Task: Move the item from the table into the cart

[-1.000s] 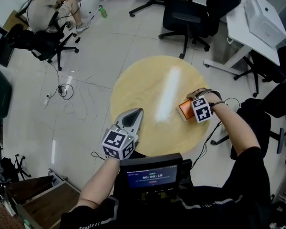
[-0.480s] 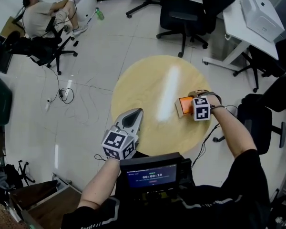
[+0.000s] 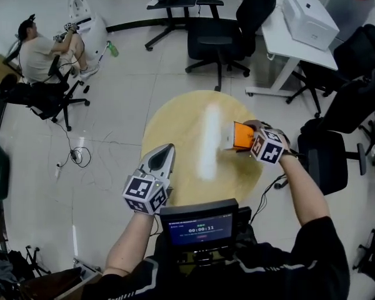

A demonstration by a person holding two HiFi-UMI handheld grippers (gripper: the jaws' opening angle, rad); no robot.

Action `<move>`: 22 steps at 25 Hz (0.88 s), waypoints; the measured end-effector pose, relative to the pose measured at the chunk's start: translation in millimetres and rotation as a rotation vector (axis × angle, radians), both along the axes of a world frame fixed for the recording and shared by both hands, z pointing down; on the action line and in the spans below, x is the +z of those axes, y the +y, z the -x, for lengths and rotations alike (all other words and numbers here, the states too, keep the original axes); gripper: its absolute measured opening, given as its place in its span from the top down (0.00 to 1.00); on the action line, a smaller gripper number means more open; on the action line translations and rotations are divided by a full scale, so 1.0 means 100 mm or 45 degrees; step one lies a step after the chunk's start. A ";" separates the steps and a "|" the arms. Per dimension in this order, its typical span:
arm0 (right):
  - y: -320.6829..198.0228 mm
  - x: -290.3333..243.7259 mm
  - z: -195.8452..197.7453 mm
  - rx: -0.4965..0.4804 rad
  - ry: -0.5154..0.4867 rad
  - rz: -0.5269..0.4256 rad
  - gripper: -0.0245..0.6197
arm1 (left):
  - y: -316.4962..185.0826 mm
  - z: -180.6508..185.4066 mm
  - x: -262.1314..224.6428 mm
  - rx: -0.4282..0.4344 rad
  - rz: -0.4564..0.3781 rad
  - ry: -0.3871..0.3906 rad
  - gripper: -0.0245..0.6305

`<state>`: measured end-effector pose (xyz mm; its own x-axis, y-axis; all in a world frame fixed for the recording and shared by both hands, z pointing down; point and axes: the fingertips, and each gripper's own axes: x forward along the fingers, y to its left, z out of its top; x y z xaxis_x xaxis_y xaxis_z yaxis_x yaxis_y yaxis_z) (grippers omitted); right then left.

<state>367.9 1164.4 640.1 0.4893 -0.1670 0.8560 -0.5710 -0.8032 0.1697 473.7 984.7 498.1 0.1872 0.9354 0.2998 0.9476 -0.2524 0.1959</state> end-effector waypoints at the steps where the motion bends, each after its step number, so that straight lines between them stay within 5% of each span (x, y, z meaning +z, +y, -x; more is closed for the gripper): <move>1: -0.07 -0.19 0.04 0.044 0.041 -0.021 0.31 | -0.06 -0.01 -0.11 -0.002 0.025 0.009 0.96; 5: -0.28 -0.87 0.25 0.194 0.183 -0.045 0.31 | -0.23 0.00 -0.54 0.014 0.132 0.022 0.96; 16: -0.77 -1.94 0.80 0.513 0.414 0.005 0.31 | -0.29 0.37 -1.04 0.306 0.255 0.107 0.96; 22: -0.94 -2.24 1.12 0.804 0.537 0.015 0.31 | -0.05 0.52 -1.15 0.505 0.344 0.027 0.96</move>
